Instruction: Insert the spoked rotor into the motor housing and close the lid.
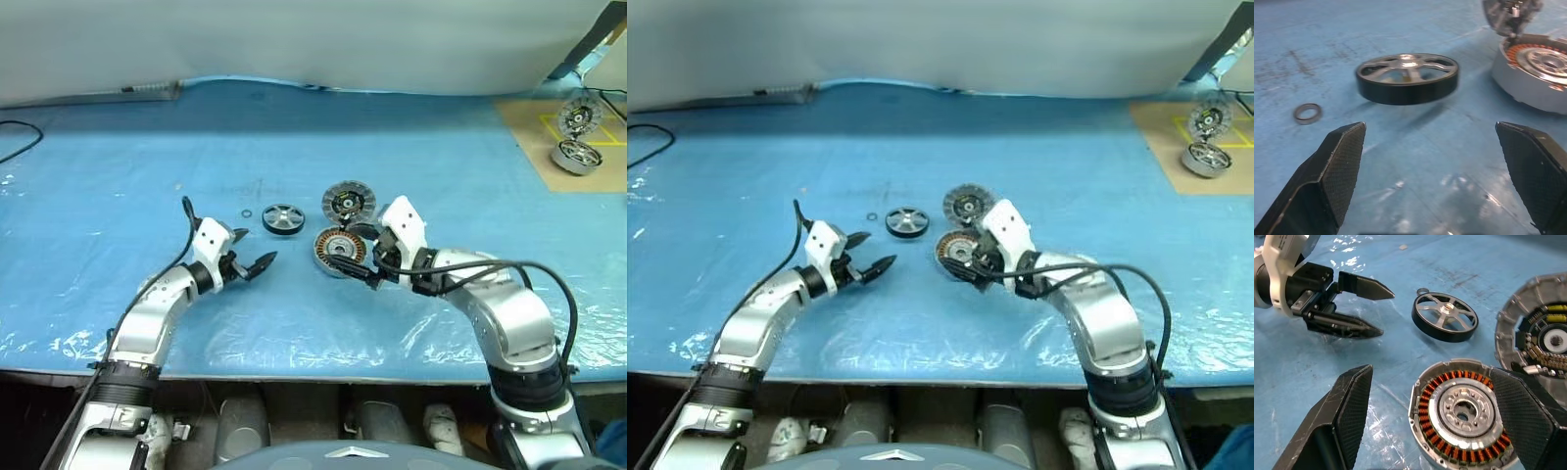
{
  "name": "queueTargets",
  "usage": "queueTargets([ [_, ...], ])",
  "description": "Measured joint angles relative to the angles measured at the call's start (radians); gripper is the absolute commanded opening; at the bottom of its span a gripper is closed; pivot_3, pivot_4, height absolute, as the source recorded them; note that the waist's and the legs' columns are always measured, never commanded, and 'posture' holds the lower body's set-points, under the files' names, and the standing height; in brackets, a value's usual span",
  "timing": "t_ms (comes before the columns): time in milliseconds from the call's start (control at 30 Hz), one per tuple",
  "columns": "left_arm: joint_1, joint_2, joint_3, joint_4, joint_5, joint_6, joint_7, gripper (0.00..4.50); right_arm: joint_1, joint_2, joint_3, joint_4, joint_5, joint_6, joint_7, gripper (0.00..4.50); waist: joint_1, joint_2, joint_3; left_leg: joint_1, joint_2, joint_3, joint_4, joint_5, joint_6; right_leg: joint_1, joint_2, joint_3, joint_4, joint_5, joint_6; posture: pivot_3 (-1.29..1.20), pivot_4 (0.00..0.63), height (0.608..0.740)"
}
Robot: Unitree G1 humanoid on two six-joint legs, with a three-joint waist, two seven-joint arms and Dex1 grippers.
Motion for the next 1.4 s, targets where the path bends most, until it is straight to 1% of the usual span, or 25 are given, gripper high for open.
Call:
queueTargets([
  [100,-0.055,0.020,0.020,0.064,-0.011,0.012,-0.006,4.50,0.103,0.003,-0.009,0.035,-0.016,-0.181,-0.027,4.07,0.001,0.000,0.000,0.000,0.000,0.000,0.000,0.000,0.000,0.000,0.000,0.000,0.000,0.000,0.000,0.00,0.150,0.740],
  [200,-0.134,0.051,0.045,0.195,-0.010,0.013,-0.012,4.50,0.186,0.005,-0.003,0.102,-0.039,-0.308,-0.051,4.07,0.000,0.000,0.000,-0.001,0.000,0.000,0.000,0.000,0.000,0.000,0.000,-0.001,-0.001,0.000,0.000,0.00,0.150,0.740],
  [300,-0.196,0.064,0.069,0.313,0.000,-0.009,-0.011,4.50,0.215,0.020,-0.005,0.127,-0.041,-0.387,-0.070,4.07,0.000,0.000,0.000,-0.001,0.000,-0.001,0.000,0.000,0.000,0.000,0.000,-0.001,-0.001,0.000,0.000,0.00,0.150,0.740],
  [467,-0.311,0.073,0.073,0.538,0.041,-0.089,-0.011,4.50,0.248,0.051,-0.010,0.185,-0.043,-0.504,-0.117,4.07,0.002,0.000,0.000,-0.004,-0.001,-0.002,0.000,0.000,0.000,0.000,0.000,-0.002,-0.003,0.000,0.001,0.00,0.150,0.740],
  [567,-0.375,0.071,0.068,0.650,0.075,-0.143,-0.013,4.50,0.263,0.051,-0.011,0.216,-0.050,-0.547,-0.140,4.07,0.003,0.000,0.000,-0.005,-0.001,-0.003,0.000,0.000,0.000,0.000,0.000,-0.003,-0.003,0.000,0.001,0.00,0.150,0.740],
  [800,-0.510,0.029,0.040,0.873,0.142,-0.244,-0.012,4.50,0.280,0.057,-0.011,0.221,-0.040,-0.590,-0.158,4.07,0.004,-0.001,0.000,-0.006,-0.001,-0.004,0.000,0.000,0.000,0.000,-0.001,-0.003,-0.003,0.001,0.001,0.00,0.150,0.740],
  [967,-0.577,0.010,0.027,0.980,0.173,-0.295,-0.026,4.50,0.299,0.064,-0.020,0.221,-0.012,-0.655,-0.146,4.07,0.005,-0.002,0.001,-0.010,-0.002,-0.004,0.000,0.000,0.000,0.000,-0.001,-0.003,-0.004,0.001,0.001,0.00,0.150,0.740],
  [1233,-0.631,-0.011,0.019,1.092,0.233,-0.354,-0.011,4.50,0.313,0.046,-0.024,0.230,-0.001,-0.659,-0.132,4.07,0.011,-0.002,0.001,-0.010,-0.002,-0.004,0.001,0.000,0.000,0.000,-0.001,-0.004,-0.003,0.001,0.001,0.00,0.150,0.740],
  [1300,-0.641,-0.020,0.016,1.103,0.248,-0.362,0.002,4.14,0.309,0.046,-0.024,0.237,-0.001,-0.659,-0.132,4.09,0.014,-0.002,0.001,-0.010,-0.002,-0.004,0.001,0.000,0.000,0.000,-0.002,-0.004,-0.003,0.001,0.001,0.00,0.150,0.740],
  [1333,-0.645,-0.025,0.012,1.109,0.253,-0.365,0.009,3.88,0.306,0.046,-0.024,0.242,-0.001,-0.659,-0.133,4.09,0.016,-0.002,0.001,-0.010,-0.002,-0.004,0.001,0.000,0.000,0.000,-0.002,-0.004,-0.003,0.001,0.001,0.00,0.150,0.740],
  [1400,-0.652,-0.035,0.004,1.117,0.263,-0.375,0.022,3.22,0.294,0.046,-0.024,0.250,-0.001,-0.659,-0.134,4.09,0.018,-0.002,0.001,-0.010,-0.002,-0.004,0.001,0.000,0.000,0.000,-0.002,-0.004,-0.003,0.001,0.002,0.00,0.150,0.740],
])
